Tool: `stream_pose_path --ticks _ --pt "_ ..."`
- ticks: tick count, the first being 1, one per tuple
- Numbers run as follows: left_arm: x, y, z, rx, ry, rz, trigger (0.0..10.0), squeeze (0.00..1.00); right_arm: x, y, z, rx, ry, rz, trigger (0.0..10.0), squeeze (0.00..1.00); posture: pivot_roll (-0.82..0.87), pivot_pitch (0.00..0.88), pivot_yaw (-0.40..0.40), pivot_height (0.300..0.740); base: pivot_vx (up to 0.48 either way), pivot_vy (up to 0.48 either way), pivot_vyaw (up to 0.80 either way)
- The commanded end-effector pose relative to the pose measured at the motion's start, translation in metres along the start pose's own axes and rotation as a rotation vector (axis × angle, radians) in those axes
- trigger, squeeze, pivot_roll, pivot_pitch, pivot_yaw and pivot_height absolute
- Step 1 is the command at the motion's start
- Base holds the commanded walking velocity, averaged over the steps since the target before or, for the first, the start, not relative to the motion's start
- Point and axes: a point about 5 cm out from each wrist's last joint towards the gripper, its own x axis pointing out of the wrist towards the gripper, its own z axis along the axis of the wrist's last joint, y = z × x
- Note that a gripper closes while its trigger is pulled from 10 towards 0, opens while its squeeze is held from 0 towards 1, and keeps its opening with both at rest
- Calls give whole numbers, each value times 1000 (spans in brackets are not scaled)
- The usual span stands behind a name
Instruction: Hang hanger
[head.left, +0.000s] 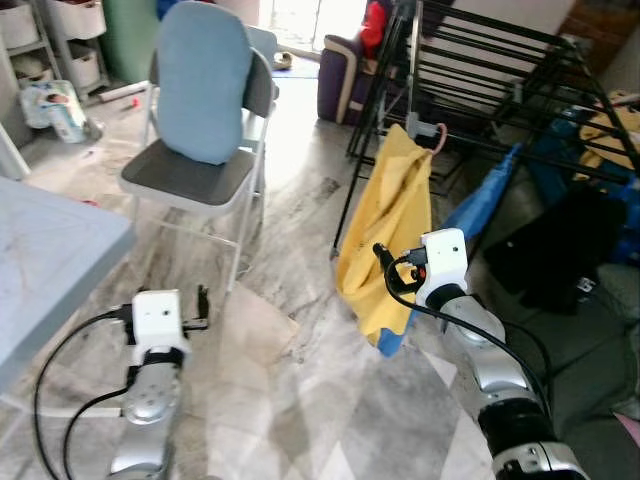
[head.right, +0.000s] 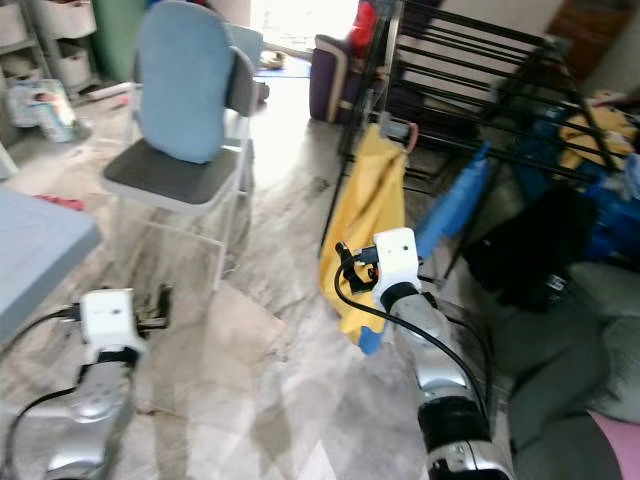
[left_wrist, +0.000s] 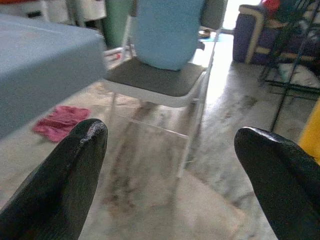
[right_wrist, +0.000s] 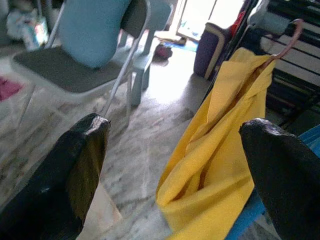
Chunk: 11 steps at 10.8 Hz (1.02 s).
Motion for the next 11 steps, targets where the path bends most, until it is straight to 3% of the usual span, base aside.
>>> stream_pose_path --ticks 1,2,4,6,8,11 --pt "0 1 5 6 -14 9 10000 0 1 -6 2 5 -13 -45 10000 0 53 0 -110 740 0 0 0" --pt "3 4 12 15 -30 8 10000 0 -1 -11 4 15 -34 -92 10000 0 41 0 -57 740 0 0 0" --pt "10 -8 19 31 -52 -66 10000 0 -9 -27 3 3 -50 -185 10000 0 -19 0 -22 740 0 0 0" --pt "23 -30 26 10 -58 -145 10000 0 -27 -42 -5 -23 -42 -253 10000 0 -103 0 51 740 0 0 0" --pt "28 -43 30 17 -67 -221 10000 0 -34 -44 -15 -19 -17 -296 10000 0 -101 0 53 740 0 0 0" --pt "31 -47 35 -49 -77 -234 10000 0 -34 -44 -12 -43 -6 -281 10000 0 -98 0 7 740 0 0 0"
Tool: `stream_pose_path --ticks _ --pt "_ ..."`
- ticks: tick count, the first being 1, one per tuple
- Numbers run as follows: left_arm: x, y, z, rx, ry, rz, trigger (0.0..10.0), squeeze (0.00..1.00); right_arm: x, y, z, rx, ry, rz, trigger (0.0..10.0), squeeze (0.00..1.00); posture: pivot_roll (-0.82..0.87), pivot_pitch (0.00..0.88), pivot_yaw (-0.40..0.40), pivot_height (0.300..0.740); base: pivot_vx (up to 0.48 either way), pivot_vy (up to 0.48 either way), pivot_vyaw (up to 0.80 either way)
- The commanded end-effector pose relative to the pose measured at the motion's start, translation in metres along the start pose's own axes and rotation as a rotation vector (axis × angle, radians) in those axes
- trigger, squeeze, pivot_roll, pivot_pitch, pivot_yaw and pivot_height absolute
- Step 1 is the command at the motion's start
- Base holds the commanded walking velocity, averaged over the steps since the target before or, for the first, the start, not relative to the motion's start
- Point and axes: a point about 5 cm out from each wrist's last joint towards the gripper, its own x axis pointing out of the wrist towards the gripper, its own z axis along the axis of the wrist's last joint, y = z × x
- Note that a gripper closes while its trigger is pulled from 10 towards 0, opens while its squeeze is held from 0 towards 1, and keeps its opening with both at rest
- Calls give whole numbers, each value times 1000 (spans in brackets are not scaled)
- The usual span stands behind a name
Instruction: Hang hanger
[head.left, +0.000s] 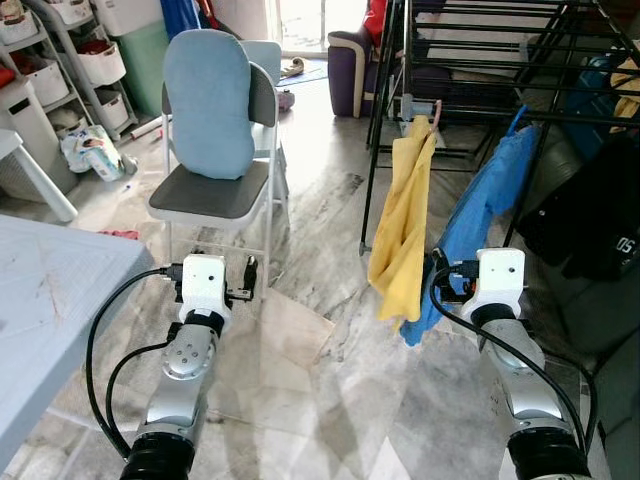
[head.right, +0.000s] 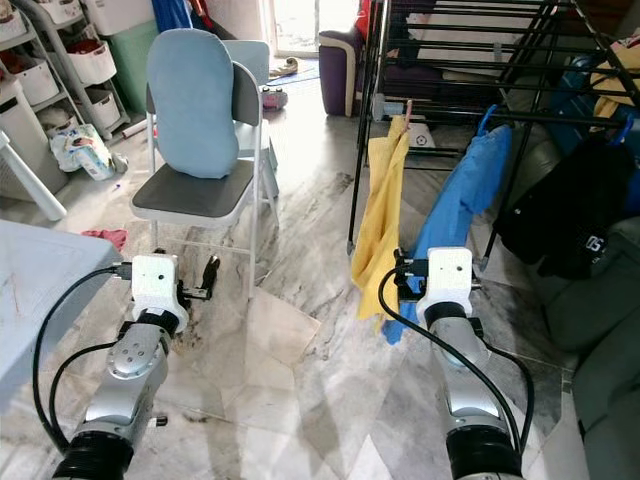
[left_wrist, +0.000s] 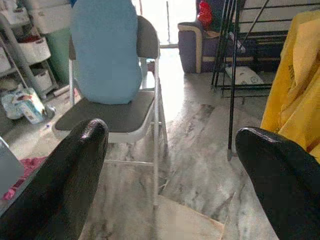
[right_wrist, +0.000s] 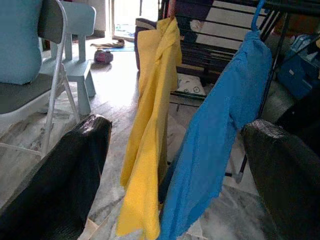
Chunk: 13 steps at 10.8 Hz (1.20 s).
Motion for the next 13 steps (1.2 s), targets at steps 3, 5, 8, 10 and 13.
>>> stream_pose_path --ticks 3,5,8,10,13 --pt "-8 1 30 -31 -75 -23 10000 0 3 -4 14 -10 -35 -3 10000 0 -102 0 -3 740 0 0 -533" --pt "-15 6 19 -37 -24 -7 10000 0 1 -2 16 15 -38 -24 10000 0 -117 0 36 740 0 0 0" --pt "-17 -5 8 -3 20 -105 10000 0 -17 -13 9 48 -34 -126 10000 0 -151 0 123 740 0 0 0" --pt "-20 -10 14 -15 10 -120 10000 0 -24 -10 10 50 -25 -129 10000 0 -124 0 79 740 0 0 0" --pt "-31 -6 15 -71 18 -59 10000 0 -24 -6 18 31 -27 -75 10000 0 -128 0 34 740 0 0 0"
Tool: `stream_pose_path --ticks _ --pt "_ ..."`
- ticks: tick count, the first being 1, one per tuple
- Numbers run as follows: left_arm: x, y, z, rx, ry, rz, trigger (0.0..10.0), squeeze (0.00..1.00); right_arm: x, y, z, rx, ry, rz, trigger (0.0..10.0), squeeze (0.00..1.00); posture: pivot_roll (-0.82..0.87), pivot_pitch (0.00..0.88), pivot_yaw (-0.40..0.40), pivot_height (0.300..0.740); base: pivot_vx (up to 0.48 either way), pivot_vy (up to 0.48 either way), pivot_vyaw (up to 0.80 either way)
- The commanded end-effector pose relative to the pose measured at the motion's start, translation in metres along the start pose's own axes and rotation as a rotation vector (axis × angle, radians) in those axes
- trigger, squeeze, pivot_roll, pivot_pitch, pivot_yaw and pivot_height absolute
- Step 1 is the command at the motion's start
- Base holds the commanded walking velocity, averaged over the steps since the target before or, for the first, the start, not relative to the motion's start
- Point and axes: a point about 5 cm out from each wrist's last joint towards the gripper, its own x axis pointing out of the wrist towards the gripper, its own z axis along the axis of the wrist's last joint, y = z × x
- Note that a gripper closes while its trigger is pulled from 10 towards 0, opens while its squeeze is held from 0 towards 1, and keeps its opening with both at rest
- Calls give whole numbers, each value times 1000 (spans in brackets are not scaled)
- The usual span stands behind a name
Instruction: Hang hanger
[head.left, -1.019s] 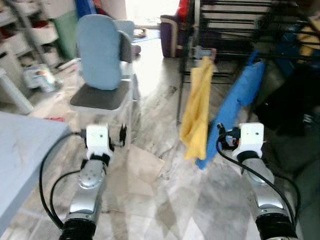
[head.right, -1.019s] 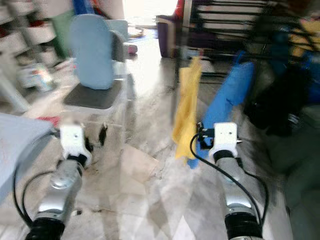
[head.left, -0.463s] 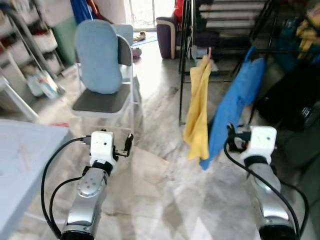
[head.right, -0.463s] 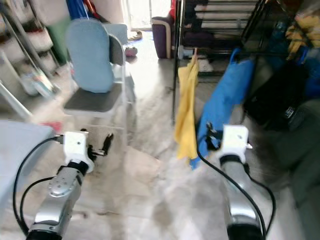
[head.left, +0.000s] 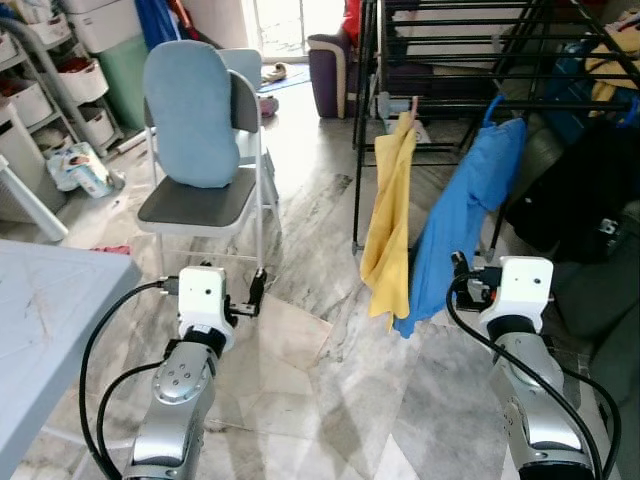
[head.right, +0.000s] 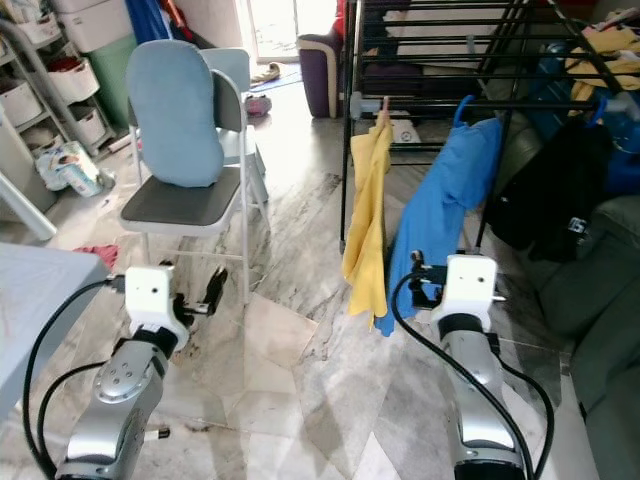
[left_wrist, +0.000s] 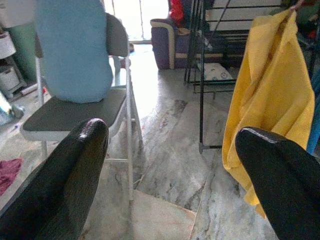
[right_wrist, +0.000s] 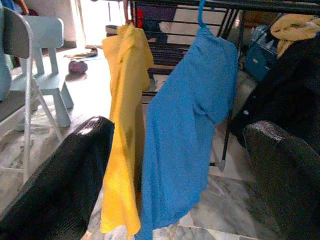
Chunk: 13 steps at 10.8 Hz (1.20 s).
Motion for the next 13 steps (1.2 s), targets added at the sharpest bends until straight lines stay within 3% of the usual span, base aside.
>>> stream_pose_path --ticks 1,5,9,13 --pt "0 -2 5 -5 -14 -7 10000 0 1 0 5 -9 -9 14 10000 0 -133 0 34 740 0 0 0" --pt "10 0 17 -25 -32 -15 10000 0 3 12 11 5 -16 42 10000 0 -134 0 25 740 0 0 0" --pt "3 0 18 -27 -26 -29 10000 0 3 23 10 16 -8 82 10000 0 -109 0 19 740 200 0 0" --pt "-5 -1 16 -34 -2 -42 10000 0 0 23 6 21 6 80 10000 0 -98 0 21 740 283 0 0"
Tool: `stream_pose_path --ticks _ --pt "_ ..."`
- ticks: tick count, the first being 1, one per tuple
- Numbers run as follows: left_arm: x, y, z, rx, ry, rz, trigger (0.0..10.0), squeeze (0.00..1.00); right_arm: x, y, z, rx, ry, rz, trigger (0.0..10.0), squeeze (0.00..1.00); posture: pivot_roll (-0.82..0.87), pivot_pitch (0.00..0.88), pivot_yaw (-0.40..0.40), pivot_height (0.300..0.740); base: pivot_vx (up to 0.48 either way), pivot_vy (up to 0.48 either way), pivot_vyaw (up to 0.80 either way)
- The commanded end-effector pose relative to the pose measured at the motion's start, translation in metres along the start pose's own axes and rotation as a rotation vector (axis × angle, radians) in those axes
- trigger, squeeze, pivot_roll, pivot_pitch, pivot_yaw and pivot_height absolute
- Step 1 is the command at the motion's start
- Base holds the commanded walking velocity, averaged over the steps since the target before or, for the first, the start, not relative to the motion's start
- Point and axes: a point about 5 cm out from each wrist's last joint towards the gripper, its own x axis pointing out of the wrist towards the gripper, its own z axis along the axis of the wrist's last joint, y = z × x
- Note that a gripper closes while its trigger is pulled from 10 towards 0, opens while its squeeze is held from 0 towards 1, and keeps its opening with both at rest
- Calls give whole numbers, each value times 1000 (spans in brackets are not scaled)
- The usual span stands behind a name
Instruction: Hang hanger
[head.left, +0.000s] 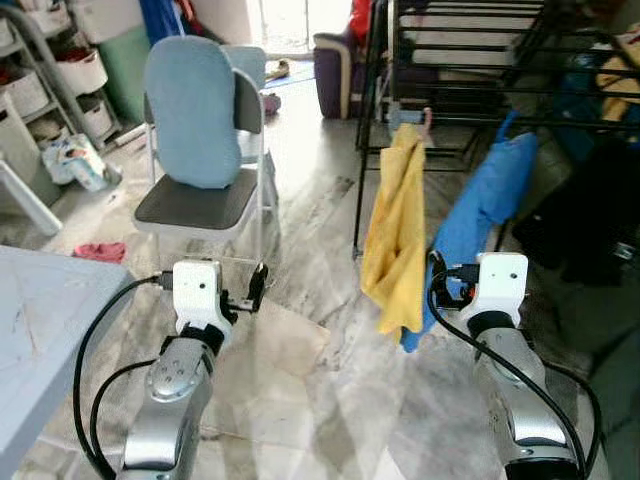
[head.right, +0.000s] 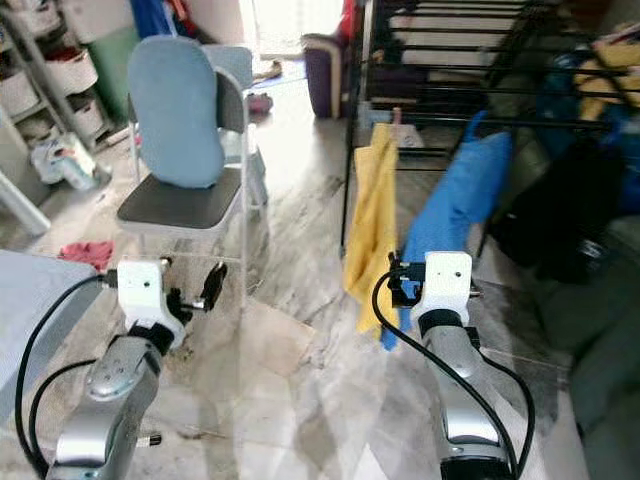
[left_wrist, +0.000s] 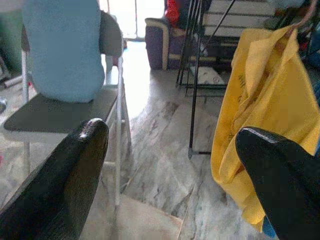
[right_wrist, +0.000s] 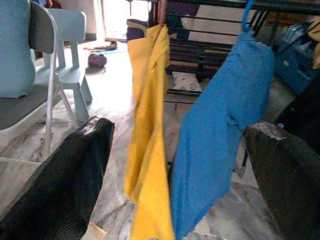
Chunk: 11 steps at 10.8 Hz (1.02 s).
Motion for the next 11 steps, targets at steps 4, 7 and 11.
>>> stream_pose_path --ticks 4,7,11 --pt "0 3 7 11 4 -12 10000 0 -6 9 2 0 -7 22 10000 0 -88 0 28 740 296 0 0" --pt "-15 24 1 60 42 18 10000 0 -23 -2 -7 -10 26 22 10000 0 -87 0 30 740 295 0 0" --pt "-10 29 6 68 31 24 10000 0 -26 -1 -9 -6 49 37 10000 0 -90 0 29 740 320 0 0"
